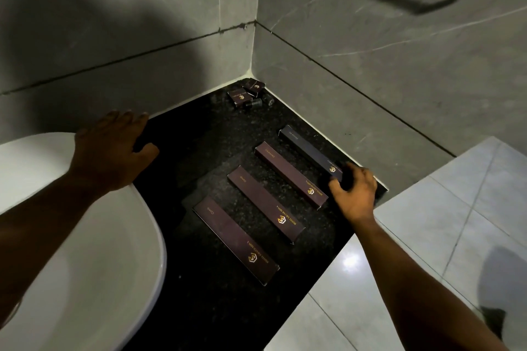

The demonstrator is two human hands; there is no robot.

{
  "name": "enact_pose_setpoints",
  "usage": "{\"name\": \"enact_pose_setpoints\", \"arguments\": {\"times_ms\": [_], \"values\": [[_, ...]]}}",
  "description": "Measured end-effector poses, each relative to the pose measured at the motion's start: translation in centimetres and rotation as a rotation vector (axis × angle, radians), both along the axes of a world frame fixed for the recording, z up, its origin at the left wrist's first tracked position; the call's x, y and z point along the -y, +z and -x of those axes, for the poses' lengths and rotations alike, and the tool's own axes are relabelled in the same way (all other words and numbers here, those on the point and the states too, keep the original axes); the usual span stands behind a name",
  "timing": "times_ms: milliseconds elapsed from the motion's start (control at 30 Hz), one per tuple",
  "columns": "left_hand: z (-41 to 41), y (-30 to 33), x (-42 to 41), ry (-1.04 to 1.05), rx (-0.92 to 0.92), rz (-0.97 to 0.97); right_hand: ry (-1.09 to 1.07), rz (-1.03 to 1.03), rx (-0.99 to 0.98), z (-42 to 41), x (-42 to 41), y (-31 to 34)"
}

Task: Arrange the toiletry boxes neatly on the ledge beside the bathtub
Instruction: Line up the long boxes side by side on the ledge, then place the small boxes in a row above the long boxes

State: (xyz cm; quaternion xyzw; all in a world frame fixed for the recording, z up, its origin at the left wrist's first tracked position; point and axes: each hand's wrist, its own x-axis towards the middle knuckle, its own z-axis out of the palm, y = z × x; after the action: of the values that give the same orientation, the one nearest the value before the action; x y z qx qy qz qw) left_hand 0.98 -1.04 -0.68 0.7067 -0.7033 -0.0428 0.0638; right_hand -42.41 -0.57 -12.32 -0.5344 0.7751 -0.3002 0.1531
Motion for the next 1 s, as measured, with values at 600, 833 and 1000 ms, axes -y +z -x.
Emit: {"name": "enact_pose_setpoints", "arguments": {"times_ms": [600, 833, 1000], "values": [[-0.1, -1.4, 0.4, 0.032, -0.018, 0.073, 0.392, -0.085, -0.473, -19.4, 18.7, 5.7], [-0.8, -2.4, 1.2, 0.052, -0.022, 0.1, 0.35, -0.176, -0.537, -21.2, 23.5, 4.1], [-1.1, -2.6, 1.2, 0.048, -0.016, 0.116, 0.595, -0.288, -0.583, -22.8, 22.4, 4.3]]}}
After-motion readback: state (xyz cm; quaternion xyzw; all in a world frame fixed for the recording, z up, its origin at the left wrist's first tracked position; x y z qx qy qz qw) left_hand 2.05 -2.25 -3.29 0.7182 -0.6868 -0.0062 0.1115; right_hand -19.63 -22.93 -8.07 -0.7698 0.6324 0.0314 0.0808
